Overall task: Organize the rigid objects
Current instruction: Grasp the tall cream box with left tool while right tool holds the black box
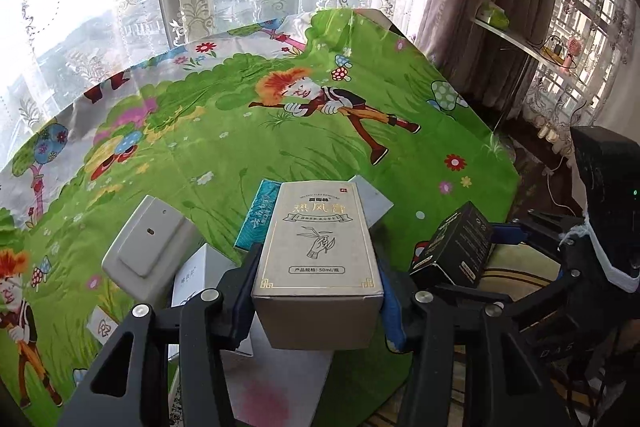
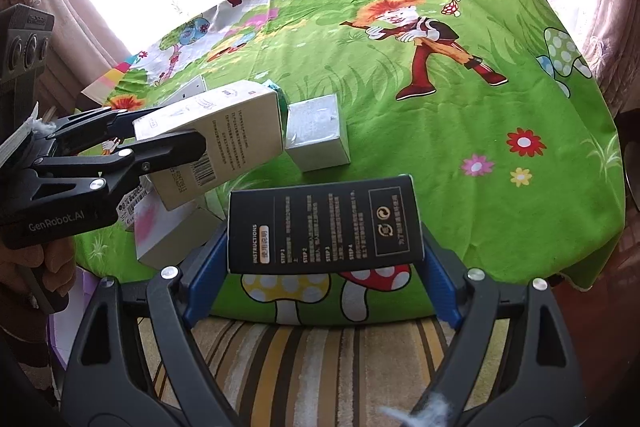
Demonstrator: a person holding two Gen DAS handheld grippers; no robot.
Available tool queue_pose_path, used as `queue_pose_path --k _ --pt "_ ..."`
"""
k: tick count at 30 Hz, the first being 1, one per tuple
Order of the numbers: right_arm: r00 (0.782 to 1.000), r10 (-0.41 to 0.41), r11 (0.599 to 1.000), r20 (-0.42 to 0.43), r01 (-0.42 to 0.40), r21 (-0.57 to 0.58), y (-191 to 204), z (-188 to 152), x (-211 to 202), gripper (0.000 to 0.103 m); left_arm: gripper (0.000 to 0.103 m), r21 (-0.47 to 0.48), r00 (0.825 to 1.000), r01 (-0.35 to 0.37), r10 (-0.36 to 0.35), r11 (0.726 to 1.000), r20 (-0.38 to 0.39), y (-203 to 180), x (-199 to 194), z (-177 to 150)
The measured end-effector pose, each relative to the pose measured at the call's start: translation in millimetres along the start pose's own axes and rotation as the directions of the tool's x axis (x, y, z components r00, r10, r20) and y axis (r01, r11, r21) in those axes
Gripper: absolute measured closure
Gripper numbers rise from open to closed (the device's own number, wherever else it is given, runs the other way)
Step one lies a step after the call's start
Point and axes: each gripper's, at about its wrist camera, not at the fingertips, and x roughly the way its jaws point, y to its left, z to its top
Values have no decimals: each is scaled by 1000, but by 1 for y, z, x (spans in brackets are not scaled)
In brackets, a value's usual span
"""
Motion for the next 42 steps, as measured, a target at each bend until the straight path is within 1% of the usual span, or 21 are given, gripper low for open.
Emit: queue_pose_path --k 3,7,10,13,16,20,25,28,32,36,42 --pt "1000 -4 1000 7 4 -5 2 -1 -2 16 51 -42 999 -2 4 999 45 -4 -18 -7" --pt "1000 -9 1000 23 9 -12 4 0 -7 16 51 -113 995 -40 50 993 89 -10 -38 -24" --pt "999 -15 999 37 16 -27 10 -1 -12 16 51 -177 989 -68 90 982 118 -14 -54 -42" --pt "999 -8 999 45 10 -44 19 -2 -19 16 51 -247 979 -90 130 965 154 -17 -73 -61" --pt "999 4 998 53 0 -69 32 -4 -24 16 51 -323 972 -97 159 942 174 -15 -91 -80" --pt "998 30 995 48 -26 -94 48 -8 -28 16 51 -403 961 -129 214 906 175 -8 -110 -107" --pt "997 63 985 40 -56 -160 79 -17 -34 16 51 -497 943 -180 292 849 157 8 -132 -138" --pt "996 82 978 35 -74 -196 98 -23 -36 16 51 -528 930 -217 339 821 143 13 -144 -153" --pt "995 100 966 22 -92 -243 120 -29 -37 16 51 -552 914 -256 385 794 130 17 -158 -170" --pt "993 114 951 12 -106 -289 141 -36 -37 16 51 -580 904 -271 410 768 120 23 -170 -187" --pt "992 126 932 -6 -121 -341 167 -43 -34 16 51 -633 884 -291 455 717 110 36 -189 -211"
